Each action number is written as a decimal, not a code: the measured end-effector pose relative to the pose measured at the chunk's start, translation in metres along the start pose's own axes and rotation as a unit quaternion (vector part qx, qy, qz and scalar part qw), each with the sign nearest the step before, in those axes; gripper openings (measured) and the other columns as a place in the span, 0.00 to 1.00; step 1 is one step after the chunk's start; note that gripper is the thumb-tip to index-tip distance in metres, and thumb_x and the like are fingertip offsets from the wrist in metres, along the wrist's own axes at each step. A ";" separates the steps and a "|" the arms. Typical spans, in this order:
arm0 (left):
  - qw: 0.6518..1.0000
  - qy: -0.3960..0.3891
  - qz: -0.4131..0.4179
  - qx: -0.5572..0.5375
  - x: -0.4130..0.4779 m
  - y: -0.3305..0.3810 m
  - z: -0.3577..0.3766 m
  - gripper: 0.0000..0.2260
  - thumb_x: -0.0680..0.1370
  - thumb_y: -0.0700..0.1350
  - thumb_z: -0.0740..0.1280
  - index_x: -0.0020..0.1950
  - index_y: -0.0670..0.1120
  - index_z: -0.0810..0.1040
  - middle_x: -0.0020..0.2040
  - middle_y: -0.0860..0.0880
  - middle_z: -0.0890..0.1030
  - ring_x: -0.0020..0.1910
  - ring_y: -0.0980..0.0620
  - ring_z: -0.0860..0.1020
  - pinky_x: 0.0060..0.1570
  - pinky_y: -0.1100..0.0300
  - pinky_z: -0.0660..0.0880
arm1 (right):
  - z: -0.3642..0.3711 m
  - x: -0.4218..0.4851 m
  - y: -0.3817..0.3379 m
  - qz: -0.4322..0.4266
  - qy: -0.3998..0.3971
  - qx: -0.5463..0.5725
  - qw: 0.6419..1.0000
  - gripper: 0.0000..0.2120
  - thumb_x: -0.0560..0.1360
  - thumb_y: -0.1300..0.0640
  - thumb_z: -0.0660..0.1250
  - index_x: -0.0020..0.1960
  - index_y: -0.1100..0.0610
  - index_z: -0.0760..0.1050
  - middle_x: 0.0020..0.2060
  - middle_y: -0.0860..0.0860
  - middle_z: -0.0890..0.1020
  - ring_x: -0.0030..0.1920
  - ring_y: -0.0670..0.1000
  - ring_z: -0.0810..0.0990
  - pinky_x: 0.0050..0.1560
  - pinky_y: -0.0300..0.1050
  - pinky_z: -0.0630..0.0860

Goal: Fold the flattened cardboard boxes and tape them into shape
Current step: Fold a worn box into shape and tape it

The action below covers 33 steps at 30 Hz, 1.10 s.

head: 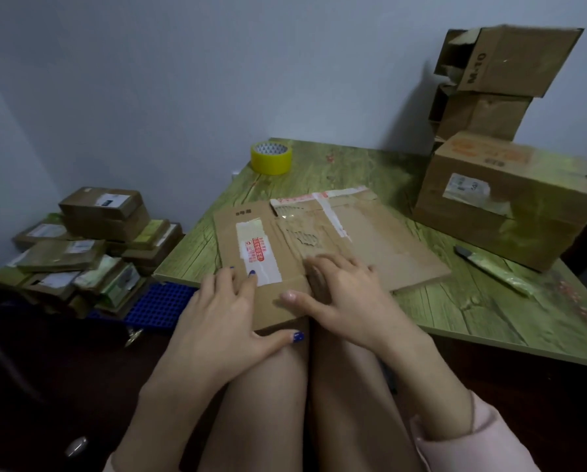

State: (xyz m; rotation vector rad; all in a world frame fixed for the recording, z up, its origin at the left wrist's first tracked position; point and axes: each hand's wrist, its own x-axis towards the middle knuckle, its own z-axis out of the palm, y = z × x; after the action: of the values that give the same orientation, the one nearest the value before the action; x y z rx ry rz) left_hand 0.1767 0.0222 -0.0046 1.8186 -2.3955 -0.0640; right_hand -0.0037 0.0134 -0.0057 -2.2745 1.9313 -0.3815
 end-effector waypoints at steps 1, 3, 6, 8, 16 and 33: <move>1.000 -0.002 0.018 0.002 -0.003 -0.003 -0.006 0.46 0.62 0.78 0.49 0.74 0.52 0.59 0.69 0.52 0.63 0.68 0.53 0.61 0.62 0.59 0.64 | 0.000 0.004 0.001 0.011 -0.001 -0.002 1.000 0.46 0.63 0.21 0.45 0.68 0.49 0.67 0.66 0.46 0.70 0.67 0.53 0.68 0.64 0.62 0.64; 0.998 0.002 0.051 -0.046 -0.004 -0.009 -0.017 0.39 0.65 0.75 0.53 0.69 0.54 0.68 0.60 0.57 0.71 0.60 0.57 0.69 0.57 0.61 0.70 | -0.004 0.008 -0.001 0.030 -0.019 -0.004 0.999 0.49 0.60 0.18 0.49 0.69 0.51 0.64 0.66 0.48 0.67 0.67 0.53 0.67 0.65 0.69 0.61; 0.978 0.074 0.061 -0.187 0.012 -0.018 -0.027 0.18 0.74 0.57 0.65 0.60 0.51 0.78 0.43 0.59 0.79 0.45 0.60 0.77 0.47 0.61 0.75 | -0.003 0.006 -0.014 0.027 -0.066 -0.059 0.996 0.49 0.63 0.22 0.55 0.73 0.53 0.58 0.67 0.52 0.62 0.71 0.56 0.59 0.64 0.77 0.53; 0.965 0.127 0.064 -0.219 0.031 -0.021 -0.028 0.11 0.76 0.48 0.65 0.57 0.48 0.79 0.43 0.56 0.80 0.47 0.55 0.79 0.47 0.60 0.74 | -0.002 0.005 -0.016 0.024 -0.084 -0.054 0.995 0.48 0.63 0.23 0.58 0.74 0.51 0.56 0.68 0.52 0.61 0.73 0.56 0.56 0.64 0.77 0.52; 0.988 -0.033 0.110 -0.105 0.095 -0.023 -0.021 0.23 0.81 0.56 0.56 0.74 0.48 0.64 0.76 0.50 0.61 0.73 0.51 0.60 0.69 0.58 0.57 | -0.039 0.014 0.037 -0.009 -0.248 0.030 0.968 0.41 0.68 0.43 0.73 0.73 0.34 0.53 0.77 0.42 0.46 0.76 0.57 0.38 0.69 0.73 0.42; 0.998 0.005 0.065 0.008 0.055 0.027 0.017 0.20 0.82 0.50 0.46 0.65 0.45 0.72 0.66 0.47 0.71 0.65 0.46 0.64 0.64 0.53 0.61 | -0.026 -0.016 0.036 0.042 -0.092 0.003 0.995 0.28 0.76 0.40 0.62 0.74 0.45 0.61 0.75 0.48 0.59 0.75 0.52 0.55 0.72 0.60 0.55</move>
State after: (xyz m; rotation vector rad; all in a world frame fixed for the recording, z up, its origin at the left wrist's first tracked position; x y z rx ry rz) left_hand 0.1346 -0.0243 -0.0135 1.6599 -2.5077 -0.0222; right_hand -0.0478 0.0246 0.0077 -2.1327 1.9225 -0.1604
